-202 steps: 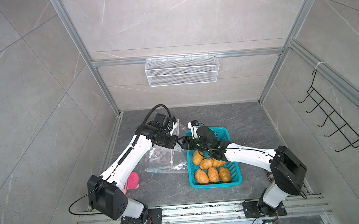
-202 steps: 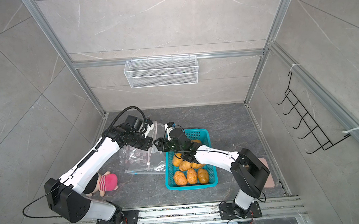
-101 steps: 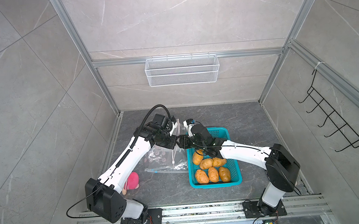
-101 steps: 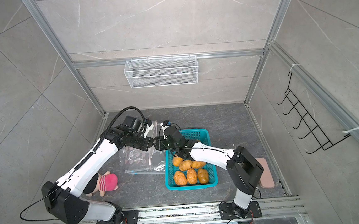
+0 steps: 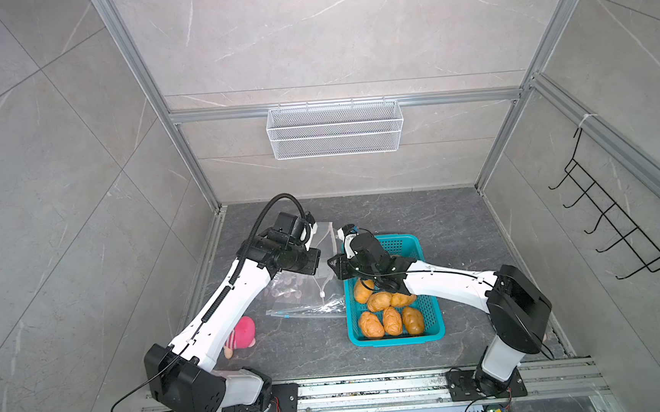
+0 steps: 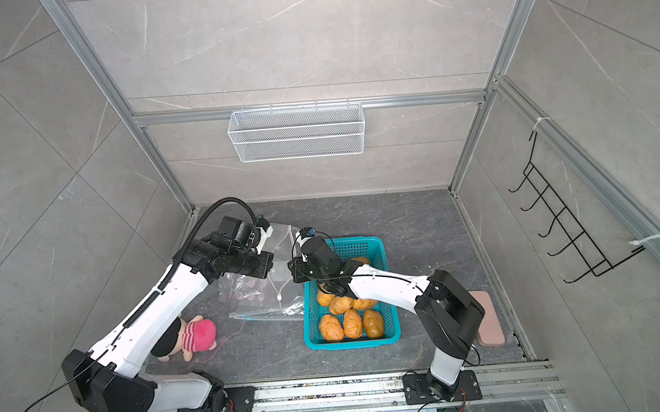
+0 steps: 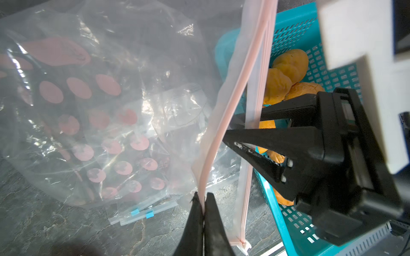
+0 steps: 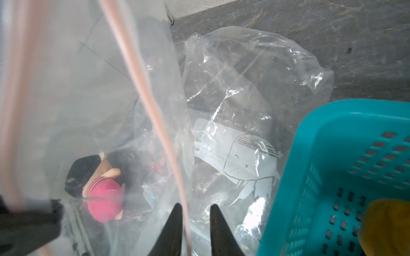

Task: Put the potatoes into a zipper bag and zip it
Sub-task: Open the zipper food storage bag.

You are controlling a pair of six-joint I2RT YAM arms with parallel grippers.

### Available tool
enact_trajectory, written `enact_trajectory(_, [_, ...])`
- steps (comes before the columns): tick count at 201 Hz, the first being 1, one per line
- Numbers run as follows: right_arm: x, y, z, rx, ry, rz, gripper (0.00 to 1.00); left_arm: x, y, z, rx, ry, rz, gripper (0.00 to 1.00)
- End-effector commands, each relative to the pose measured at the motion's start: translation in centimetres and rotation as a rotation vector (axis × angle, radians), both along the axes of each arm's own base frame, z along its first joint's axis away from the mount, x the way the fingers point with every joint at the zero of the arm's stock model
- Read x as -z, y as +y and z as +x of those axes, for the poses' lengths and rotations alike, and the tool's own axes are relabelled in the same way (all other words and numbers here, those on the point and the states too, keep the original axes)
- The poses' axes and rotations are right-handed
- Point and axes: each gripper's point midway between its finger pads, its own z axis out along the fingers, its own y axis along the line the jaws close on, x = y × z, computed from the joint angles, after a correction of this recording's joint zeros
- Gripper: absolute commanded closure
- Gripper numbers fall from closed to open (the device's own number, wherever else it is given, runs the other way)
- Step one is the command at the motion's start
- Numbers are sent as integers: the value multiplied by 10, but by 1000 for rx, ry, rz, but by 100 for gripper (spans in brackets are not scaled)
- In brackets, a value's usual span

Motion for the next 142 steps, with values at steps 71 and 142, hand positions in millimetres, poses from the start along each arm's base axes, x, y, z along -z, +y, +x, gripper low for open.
enact_trajectory(71, [-11, -6, -9, -28, -13, -16, 74, -77, 17, -12, -10, -336, -117, 100])
enact_trajectory(142, [-20, -6, -24, -88, -18, 15, 69, -70, 5, -13, 31, -310, -155, 100])
